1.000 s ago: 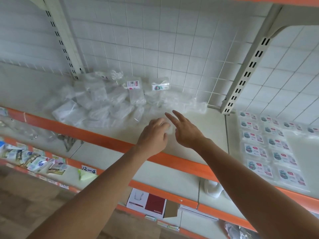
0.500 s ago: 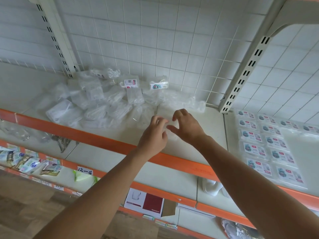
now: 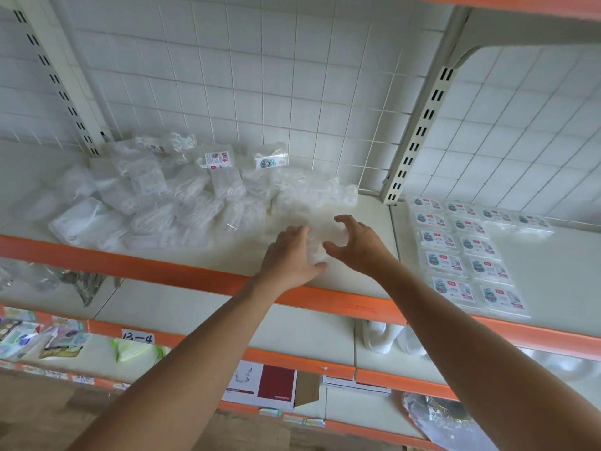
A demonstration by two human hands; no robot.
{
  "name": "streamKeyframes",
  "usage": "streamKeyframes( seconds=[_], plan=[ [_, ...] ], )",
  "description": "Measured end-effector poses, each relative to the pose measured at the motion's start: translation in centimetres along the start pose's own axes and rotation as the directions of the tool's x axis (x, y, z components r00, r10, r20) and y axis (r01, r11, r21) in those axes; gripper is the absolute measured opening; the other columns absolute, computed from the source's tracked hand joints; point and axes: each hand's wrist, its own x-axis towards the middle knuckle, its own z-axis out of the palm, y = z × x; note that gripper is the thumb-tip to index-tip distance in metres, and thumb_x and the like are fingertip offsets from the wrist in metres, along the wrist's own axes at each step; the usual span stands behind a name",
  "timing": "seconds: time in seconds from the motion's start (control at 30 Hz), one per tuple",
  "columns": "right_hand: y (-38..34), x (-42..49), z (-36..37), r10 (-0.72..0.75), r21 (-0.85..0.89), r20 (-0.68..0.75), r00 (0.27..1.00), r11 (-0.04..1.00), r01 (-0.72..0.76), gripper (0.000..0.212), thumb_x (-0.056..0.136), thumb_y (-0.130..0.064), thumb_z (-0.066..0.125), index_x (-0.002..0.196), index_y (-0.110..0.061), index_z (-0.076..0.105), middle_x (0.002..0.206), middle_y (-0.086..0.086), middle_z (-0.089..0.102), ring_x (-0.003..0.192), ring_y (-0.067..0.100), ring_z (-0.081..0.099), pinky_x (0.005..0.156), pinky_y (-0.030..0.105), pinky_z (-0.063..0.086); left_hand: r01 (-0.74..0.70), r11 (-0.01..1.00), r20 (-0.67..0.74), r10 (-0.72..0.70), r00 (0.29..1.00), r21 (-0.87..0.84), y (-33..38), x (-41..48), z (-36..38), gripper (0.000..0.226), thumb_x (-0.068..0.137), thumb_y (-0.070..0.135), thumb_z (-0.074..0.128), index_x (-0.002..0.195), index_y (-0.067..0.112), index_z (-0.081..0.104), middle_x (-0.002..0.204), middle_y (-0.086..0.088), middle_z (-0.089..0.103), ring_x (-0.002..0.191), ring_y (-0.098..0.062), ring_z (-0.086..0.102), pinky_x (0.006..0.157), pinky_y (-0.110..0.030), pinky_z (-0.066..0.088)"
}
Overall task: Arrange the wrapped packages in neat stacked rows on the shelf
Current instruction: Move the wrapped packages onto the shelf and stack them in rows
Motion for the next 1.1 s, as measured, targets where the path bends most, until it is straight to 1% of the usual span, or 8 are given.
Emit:
streamKeyframes(
  seconds=[0.1, 0.17, 0.27, 0.33, 0.47, 0.67, 0.9, 1.1],
  plan=[
    [0.3, -1.0, -0.6, 0.022, 0.014, -0.006, 1.000, 1.000, -0.022, 0.062, 0.085, -0.042, 0.064, 0.139, -0.023, 0.041, 0.122, 0.010, 0.056, 0.116, 0.026, 0.050, 0.087, 0.029, 0.037, 0.008, 0.998, -0.053, -0.005, 0.999, 0.065, 0.3, 0.4, 0.5, 0.064, 0.084, 0.037, 0.067, 0.136, 0.014, 0.039, 0.134, -0.008, 0.048, 0.125, -0.028, 0.043, 0.098, -0.040, 0.041],
    [0.7, -1.9, -1.1, 0.015, -0.004, -0.060, 0.998, 1.000, -0.016, 0.059, 0.085, -0.040, 0.064, 0.138, -0.023, 0.043, 0.124, 0.009, 0.055, 0.116, 0.025, 0.050, 0.086, 0.027, 0.036, 0.015, 0.999, -0.093, -0.012, 0.996, 0.035, 0.4, 0.4, 0.8, 0.057, 0.083, 0.032, 0.068, 0.130, 0.012, 0.043, 0.126, -0.010, 0.051, 0.121, -0.030, 0.044, 0.095, -0.040, 0.043],
    [1.9, -3.6, -2.3, 0.053, 0.009, -0.173, 0.984, 0.999, -0.052, 0.053, 0.086, -0.035, 0.064, 0.135, -0.020, 0.048, 0.129, 0.009, 0.052, 0.113, 0.025, 0.053, 0.090, 0.033, 0.044, 0.014, 0.999, -0.162, -0.020, 0.987, -0.043, 1.1, 0.2, 1.3, 0.053, 0.081, 0.030, 0.068, 0.125, 0.009, 0.047, 0.119, -0.011, 0.051, 0.116, -0.030, 0.044, 0.090, -0.039, 0.044],
    [3.2, -4.6, -3.3, 0.092, 0.005, -0.225, 0.970, 0.996, -0.094, 0.052, 0.086, -0.034, 0.064, 0.134, -0.020, 0.049, 0.130, 0.010, 0.051, 0.112, 0.027, 0.054, 0.087, 0.034, 0.045, -0.002, 0.999, -0.200, -0.009, 0.980, -0.054, 2.2, 0.2, 1.8, 0.050, 0.079, 0.029, 0.068, 0.120, 0.007, 0.049, 0.115, -0.013, 0.052, 0.112, -0.032, 0.046, 0.087, -0.040, 0.045],
    [6.6, -6.6, -5.5, 0.149, -0.035, -0.279, 0.948, 0.986, -0.165, 0.053, 0.085, -0.033, 0.065, 0.134, -0.020, 0.049, 0.131, 0.011, 0.050, 0.115, 0.029, 0.053, 0.087, 0.035, 0.045, -0.038, 0.998, -0.207, 0.028, 0.978, -0.045, 5.6, 0.2, 3.1, 0.047, 0.078, 0.030, 0.067, 0.116, 0.007, 0.050, 0.112, -0.013, 0.052, 0.110, -0.033, 0.046, 0.085, -0.042, 0.046],
    [12.1, -8.9, -9.3, 0.210, -0.042, -0.355, 0.911, 0.970, -0.240, 0.054, 0.085, -0.035, 0.064, 0.134, -0.021, 0.048, 0.132, 0.009, 0.049, 0.118, 0.028, 0.050, 0.087, 0.037, 0.046, -0.136, 0.991, -0.190, 0.134, 0.973, 0.006, 11.9, 0.9, 5.2, 0.048, 0.079, 0.028, 0.065, 0.120, 0.008, 0.050, 0.116, -0.013, 0.052, 0.111, -0.033, 0.045, 0.083, -0.039, 0.044],
    [22.6, -11.5, -15.1, 0.242, -0.064, -0.356, 0.903, 0.957, -0.282, 0.054, 0.086, -0.035, 0.063, 0.135, -0.021, 0.046, 0.132, 0.011, 0.049, 0.115, 0.031, 0.052, 0.087, 0.038, 0.045, -0.256, 0.966, -0.108, 0.259, 0.960, 0.042, 23.2, 2.9, 10.5, 0.053, 0.083, 0.032, 0.064, 0.128, 0.011, 0.048, 0.126, -0.011, 0.051, 0.120, -0.030, 0.042, 0.095, -0.041, 0.043],
    [33.5, -13.9, -19.8, 0.244, -0.127, -0.251, 0.937, 0.951, -0.282, 0.054, 0.086, -0.032, 0.061, 0.137, -0.021, 0.044, 0.130, 0.013, 0.047, 0.109, 0.032, 0.055, 0.088, 0.038, 0.047, -0.235, 0.969, -0.077, 0.241, 0.967, 0.076, 32.8, 4.0, 16.9, 0.049, 0.083, 0.028, 0.063, 0.127, 0.011, 0.048, 0.127, -0.011, 0.049, 0.119, -0.031, 0.042, 0.095, -0.039, 0.041]
  ],
)
